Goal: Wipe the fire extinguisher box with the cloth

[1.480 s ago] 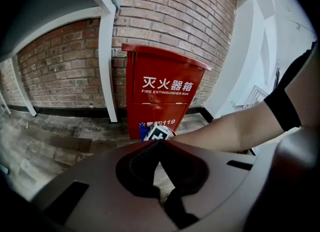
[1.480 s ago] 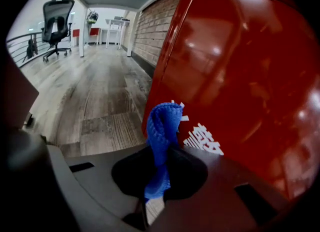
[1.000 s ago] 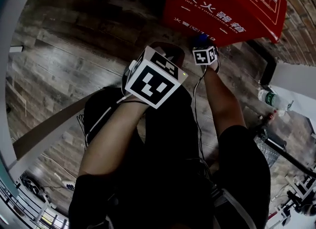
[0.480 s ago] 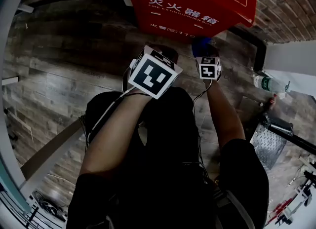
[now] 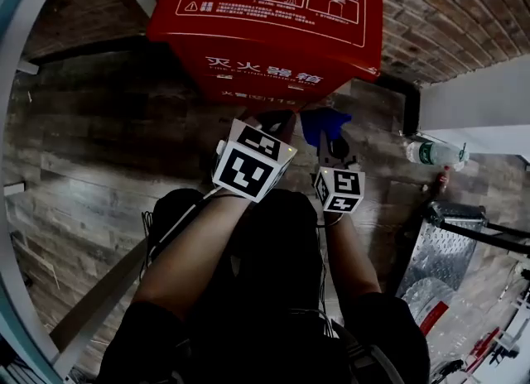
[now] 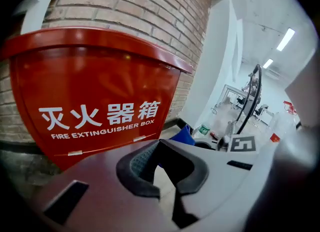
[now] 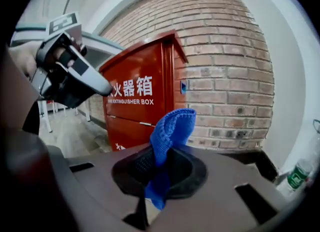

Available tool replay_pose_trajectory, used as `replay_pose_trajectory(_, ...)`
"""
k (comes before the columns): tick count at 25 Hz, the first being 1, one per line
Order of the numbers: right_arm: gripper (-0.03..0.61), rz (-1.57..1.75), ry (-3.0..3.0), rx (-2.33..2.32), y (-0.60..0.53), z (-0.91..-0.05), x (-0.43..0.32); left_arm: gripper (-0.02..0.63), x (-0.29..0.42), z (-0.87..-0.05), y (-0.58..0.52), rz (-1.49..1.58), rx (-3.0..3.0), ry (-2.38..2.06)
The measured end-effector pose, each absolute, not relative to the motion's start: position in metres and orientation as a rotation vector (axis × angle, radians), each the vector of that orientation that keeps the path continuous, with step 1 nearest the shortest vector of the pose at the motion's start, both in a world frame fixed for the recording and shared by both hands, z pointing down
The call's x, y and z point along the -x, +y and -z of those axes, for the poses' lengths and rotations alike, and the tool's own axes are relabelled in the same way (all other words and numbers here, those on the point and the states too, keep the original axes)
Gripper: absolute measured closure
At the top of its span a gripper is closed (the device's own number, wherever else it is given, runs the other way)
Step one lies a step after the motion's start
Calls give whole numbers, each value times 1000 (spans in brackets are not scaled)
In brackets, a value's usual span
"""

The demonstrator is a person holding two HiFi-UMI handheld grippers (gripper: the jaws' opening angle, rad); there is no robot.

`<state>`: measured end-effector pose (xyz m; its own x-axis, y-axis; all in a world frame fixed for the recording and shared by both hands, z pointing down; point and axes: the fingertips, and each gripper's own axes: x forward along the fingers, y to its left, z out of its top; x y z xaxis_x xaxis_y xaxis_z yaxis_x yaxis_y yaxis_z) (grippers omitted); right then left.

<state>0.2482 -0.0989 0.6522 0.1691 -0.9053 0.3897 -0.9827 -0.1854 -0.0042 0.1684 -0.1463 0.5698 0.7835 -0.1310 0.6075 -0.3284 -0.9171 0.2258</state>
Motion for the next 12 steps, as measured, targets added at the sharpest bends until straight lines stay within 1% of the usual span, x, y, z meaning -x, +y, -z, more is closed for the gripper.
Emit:
replay_pose_trajectory(5,537,-463,-1757,-2262,-84,-596,-249,615,-188,-568,-135,-859,-2677,-262)
replay_pose_trajectory(8,537,-549,-1668,-2324,-75,-553,-255,615,-180,-565,-121,-905,-2565,-206)
replay_pose_trajectory(10,537,-596,-1656,-2335,-71,-514,-251,615,-167,-549,-110,-935,-2479,-220)
replay_pose_trajectory(12,537,-606,-1675,-2332,-67,-465,-245,615,-160,-515,-93,-954,-2437,-224)
